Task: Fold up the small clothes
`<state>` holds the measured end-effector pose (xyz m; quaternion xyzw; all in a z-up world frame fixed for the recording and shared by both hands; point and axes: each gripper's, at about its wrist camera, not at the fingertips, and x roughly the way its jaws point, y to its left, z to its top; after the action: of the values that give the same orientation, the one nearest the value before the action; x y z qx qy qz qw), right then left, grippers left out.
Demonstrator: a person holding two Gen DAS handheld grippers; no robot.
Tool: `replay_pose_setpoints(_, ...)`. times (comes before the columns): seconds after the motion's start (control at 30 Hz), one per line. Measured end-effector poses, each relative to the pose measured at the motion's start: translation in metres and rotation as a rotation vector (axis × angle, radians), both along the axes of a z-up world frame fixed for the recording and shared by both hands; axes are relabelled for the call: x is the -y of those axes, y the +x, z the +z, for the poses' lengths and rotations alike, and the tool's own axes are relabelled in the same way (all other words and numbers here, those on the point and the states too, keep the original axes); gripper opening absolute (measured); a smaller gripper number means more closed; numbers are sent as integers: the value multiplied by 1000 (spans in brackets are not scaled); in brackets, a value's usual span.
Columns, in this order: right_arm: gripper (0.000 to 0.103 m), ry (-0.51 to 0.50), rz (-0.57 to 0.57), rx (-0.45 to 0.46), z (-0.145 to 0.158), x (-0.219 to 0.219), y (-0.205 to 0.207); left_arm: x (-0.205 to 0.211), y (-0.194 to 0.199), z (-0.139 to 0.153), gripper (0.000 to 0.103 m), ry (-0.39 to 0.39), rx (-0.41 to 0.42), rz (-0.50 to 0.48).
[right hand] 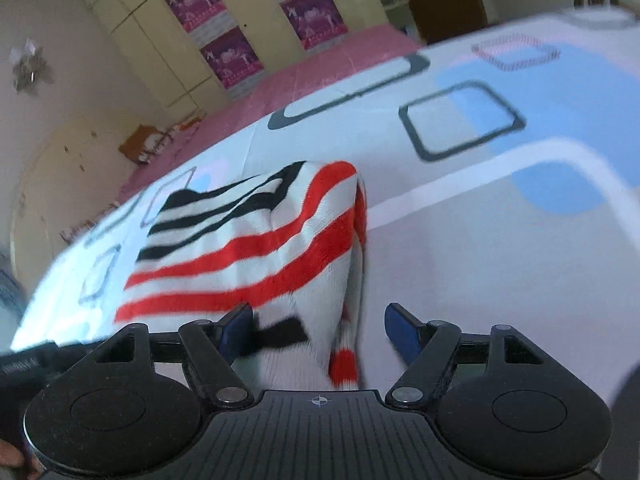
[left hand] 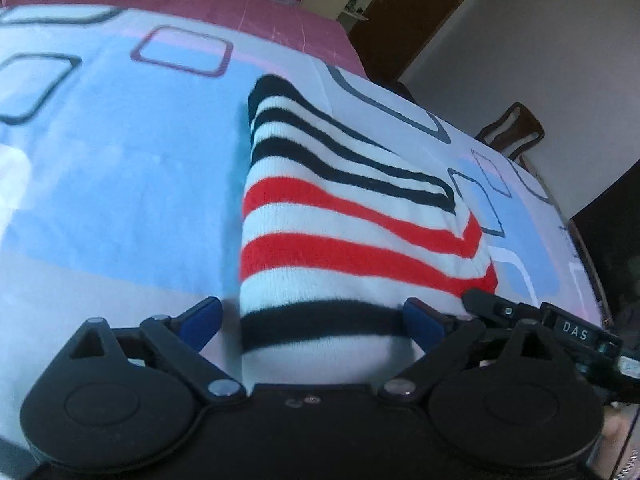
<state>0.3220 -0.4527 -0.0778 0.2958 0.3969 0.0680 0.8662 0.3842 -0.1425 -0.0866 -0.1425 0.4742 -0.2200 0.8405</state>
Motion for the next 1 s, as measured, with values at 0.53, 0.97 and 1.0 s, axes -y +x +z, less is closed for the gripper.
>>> replay_pose_setpoints(0.53,35,155,45,60,19,5,-6,-9,-13,37,46,-24,81,-38)
replay_pose_setpoints(0.97,35,161,142,112,56,-131,0,-140,-31,74,46,29,173,2)
replay_pose_setpoints(1.0,35,158,145,115,58,-148,0,-156,-31,75,46,30,178,2)
